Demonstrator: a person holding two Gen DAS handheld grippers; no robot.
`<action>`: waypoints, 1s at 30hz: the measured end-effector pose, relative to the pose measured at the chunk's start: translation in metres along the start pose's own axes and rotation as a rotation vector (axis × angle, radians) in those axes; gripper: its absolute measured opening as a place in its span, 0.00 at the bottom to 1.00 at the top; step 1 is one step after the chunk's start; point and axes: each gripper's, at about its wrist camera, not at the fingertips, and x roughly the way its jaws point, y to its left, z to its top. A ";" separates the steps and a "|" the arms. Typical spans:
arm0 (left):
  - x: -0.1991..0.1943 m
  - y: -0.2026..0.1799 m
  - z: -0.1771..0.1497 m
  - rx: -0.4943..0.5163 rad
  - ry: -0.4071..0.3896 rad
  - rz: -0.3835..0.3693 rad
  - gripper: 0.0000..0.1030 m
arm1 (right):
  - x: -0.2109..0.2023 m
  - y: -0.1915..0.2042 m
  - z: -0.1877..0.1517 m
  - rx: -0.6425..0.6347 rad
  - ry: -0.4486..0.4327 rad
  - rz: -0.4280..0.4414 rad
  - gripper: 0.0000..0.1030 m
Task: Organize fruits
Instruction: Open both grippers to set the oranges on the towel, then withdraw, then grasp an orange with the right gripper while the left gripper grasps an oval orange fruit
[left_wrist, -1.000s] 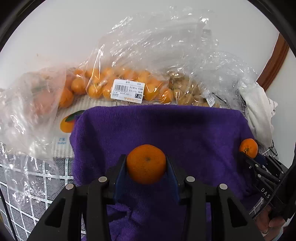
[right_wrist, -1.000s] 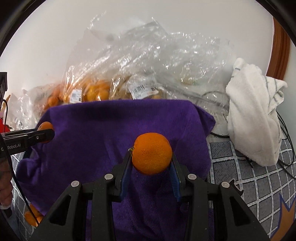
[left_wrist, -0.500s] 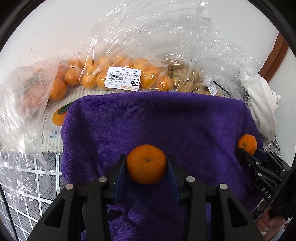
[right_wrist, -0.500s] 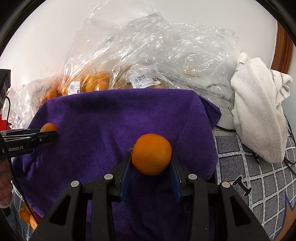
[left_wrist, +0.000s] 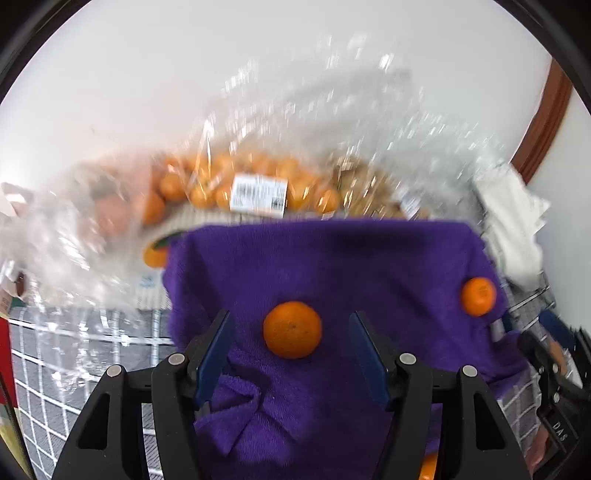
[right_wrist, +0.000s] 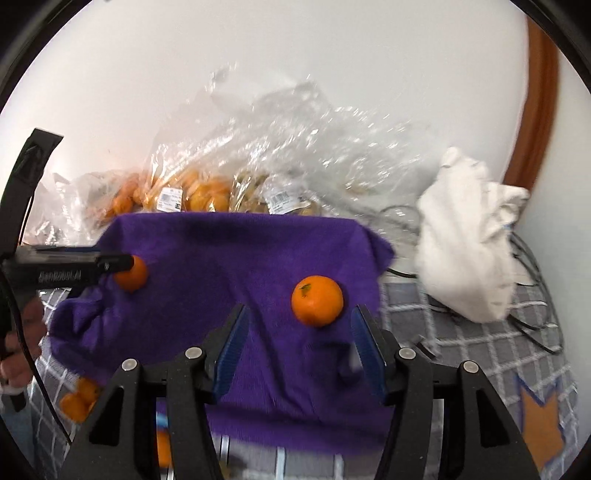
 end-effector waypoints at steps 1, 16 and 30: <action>-0.008 0.002 0.000 -0.007 -0.018 -0.005 0.60 | -0.010 -0.003 -0.003 0.010 -0.006 -0.015 0.55; -0.109 0.020 -0.096 -0.009 -0.080 -0.006 0.60 | -0.063 0.023 -0.101 0.035 0.116 0.167 0.43; -0.128 0.026 -0.160 -0.061 -0.076 -0.007 0.61 | -0.071 0.087 -0.164 -0.098 0.141 0.287 0.41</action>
